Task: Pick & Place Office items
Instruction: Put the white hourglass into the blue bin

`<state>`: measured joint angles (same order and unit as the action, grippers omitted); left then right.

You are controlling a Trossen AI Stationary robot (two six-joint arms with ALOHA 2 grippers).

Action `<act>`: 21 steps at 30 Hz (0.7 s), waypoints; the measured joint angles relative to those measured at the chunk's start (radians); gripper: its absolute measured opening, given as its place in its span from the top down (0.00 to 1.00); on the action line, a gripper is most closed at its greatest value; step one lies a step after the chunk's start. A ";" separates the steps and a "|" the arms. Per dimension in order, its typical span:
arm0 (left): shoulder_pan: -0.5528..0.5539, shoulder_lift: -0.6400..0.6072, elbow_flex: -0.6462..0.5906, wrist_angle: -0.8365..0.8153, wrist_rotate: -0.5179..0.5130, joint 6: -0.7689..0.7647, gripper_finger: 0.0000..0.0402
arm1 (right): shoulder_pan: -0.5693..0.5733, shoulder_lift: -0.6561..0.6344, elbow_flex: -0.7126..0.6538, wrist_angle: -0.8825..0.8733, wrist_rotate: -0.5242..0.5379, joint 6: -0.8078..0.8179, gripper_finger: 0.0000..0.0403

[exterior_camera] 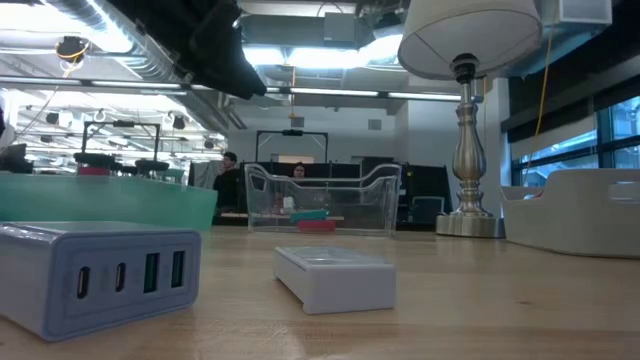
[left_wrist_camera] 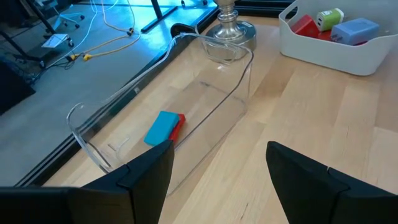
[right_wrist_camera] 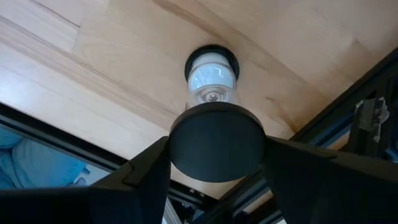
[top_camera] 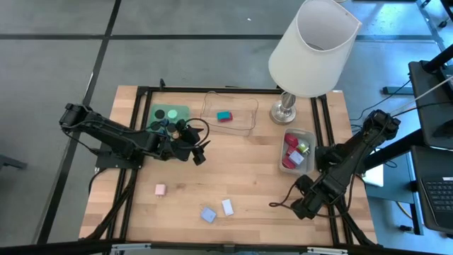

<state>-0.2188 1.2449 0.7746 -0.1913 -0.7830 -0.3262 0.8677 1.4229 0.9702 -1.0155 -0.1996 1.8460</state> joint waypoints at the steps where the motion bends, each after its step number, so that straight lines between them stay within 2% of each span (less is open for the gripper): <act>1: 0.000 0.000 0.000 0.000 0.000 0.000 0.37 | 0.000 0.000 0.000 0.001 0.000 -0.002 0.47; 6: 0.000 -0.002 0.000 0.000 -0.003 0.013 0.37 | -0.005 0.002 0.007 -0.003 0.035 -0.028 0.45; 10: -0.003 -0.010 0.001 0.000 -0.016 0.026 0.37 | -0.054 0.006 0.047 0.000 0.161 -0.115 0.43; 13: -0.003 -0.026 0.003 0.005 -0.020 0.026 0.37 | -0.120 0.006 0.074 0.003 0.217 -0.217 0.45; 21: -0.029 -0.075 0.003 0.004 -0.009 0.025 0.37 | -0.382 0.044 0.135 0.007 0.217 -0.624 0.45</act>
<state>-0.2477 1.1702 0.7776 -0.1871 -0.7923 -0.3016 0.4857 1.4672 1.1050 -1.0081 0.0172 1.2218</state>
